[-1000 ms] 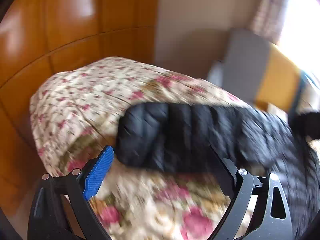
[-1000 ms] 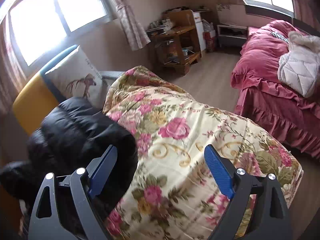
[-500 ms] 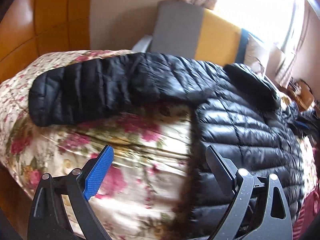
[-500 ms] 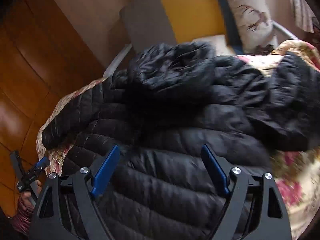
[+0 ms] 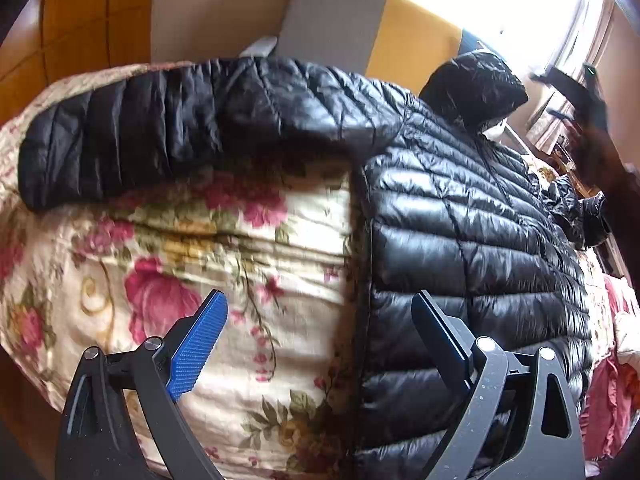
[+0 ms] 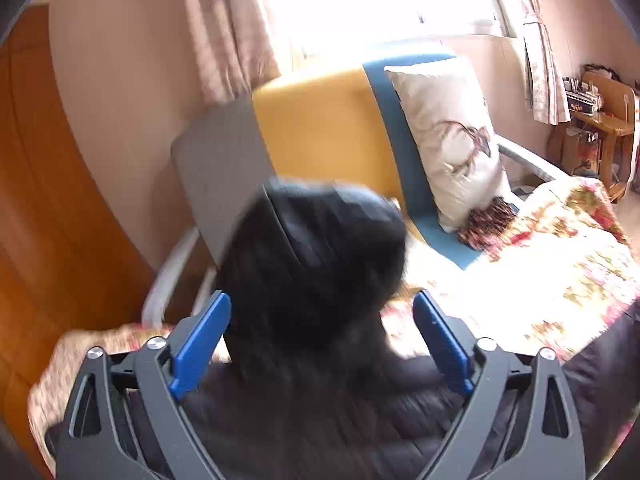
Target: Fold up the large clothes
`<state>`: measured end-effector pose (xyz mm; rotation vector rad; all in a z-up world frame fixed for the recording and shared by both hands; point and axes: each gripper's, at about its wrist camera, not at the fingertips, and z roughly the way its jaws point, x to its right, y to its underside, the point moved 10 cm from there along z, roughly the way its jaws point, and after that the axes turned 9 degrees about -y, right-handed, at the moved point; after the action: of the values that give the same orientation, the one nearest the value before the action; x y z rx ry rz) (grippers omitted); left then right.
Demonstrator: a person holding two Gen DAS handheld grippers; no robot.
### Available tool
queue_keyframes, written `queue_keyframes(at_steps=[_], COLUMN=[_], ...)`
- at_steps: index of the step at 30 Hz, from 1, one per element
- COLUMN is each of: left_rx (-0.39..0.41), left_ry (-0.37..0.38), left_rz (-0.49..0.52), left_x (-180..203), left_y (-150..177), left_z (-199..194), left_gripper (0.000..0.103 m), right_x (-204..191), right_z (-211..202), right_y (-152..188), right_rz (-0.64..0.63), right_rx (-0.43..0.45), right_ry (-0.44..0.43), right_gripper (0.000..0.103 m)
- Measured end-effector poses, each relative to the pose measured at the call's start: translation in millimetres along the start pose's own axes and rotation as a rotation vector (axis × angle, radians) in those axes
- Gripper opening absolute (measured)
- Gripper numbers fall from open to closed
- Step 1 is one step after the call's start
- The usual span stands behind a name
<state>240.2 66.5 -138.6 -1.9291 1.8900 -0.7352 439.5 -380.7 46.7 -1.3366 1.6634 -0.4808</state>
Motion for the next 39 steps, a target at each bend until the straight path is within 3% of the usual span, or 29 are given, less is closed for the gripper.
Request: queue_keyframes(at_steps=[2, 6, 7, 9, 12, 14, 17, 20, 26, 28, 31, 35, 37, 39], left_rx=[-0.020, -0.095, -0.117, -0.155, -0.127, -0.121, -0.116, -0.121, -0.155, -0.174, -0.201, -0.236, -0.250, -0.255], left_ry=[0.032, 0.141, 0.170, 0.197, 0.194, 0.192, 0.170, 0.163, 0.187, 0.204, 0.233, 0.246, 0.245, 0.242], left_rz=[-0.013, -0.081, -0.094, -0.098, -0.096, -0.084, -0.058, -0.035, 0.009, 0.008, 0.007, 0.003, 0.005, 0.008], left_x=[-0.1, 4.1, 7.2, 13.2, 17.8, 21.6, 26.2, 32.3, 34.0, 34.3, 32.9, 32.8, 33.5, 33.8], left_y=[9.0, 35.9, 45.2, 60.8, 65.0, 63.9, 61.1, 61.5, 63.3, 62.1, 60.4, 59.5, 59.5, 59.6], left_z=[-0.1, -0.2, 0.4, 4.7, 1.4, -0.4, -1.7, -4.6, 2.0, 7.0, 10.4, 13.2, 14.8, 15.6], left_gripper=[0.092, 0.091, 0.080, 0.068, 0.066, 0.058, 0.057, 0.046, 0.045, 0.045, 0.045, 0.045, 0.045, 0.045], right_x=[12.3, 58.2, 70.6, 88.3, 103.1, 104.2, 91.4, 64.9, 3.3, -11.6, -8.9, 28.9, 48.0, 64.3], right_z=[-23.3, -92.4, -112.5, -148.0, -197.9, -217.4, -223.2, -199.5, -88.5, -39.5, 38.3, 121.4, 147.5, 170.6], right_y=[39.5, 137.4, 158.9, 207.6, 263.8, 272.1, 256.7, 229.0, 139.5, 111.2, 65.0, -5.4, -15.3, -3.0], right_rz=[-0.002, 0.052, 0.078, 0.134, 0.177, 0.155, 0.131, 0.090, -0.066, -0.102, -0.131, -0.068, -0.046, -0.004], right_rx=[-0.078, -0.217, -0.236, -0.285, -0.345, -0.329, -0.259, -0.230, -0.233, -0.280, -0.322, -0.229, -0.231, -0.312], right_ry=[-0.023, 0.011, 0.030, 0.045, 0.059, 0.067, 0.022, -0.043, -0.151, -0.187, -0.130, 0.068, 0.146, 0.191], right_gripper=[0.093, 0.093, 0.093, 0.093, 0.093, 0.093, 0.087, 0.081, 0.076, 0.075, 0.075, 0.078, 0.081, 0.088])
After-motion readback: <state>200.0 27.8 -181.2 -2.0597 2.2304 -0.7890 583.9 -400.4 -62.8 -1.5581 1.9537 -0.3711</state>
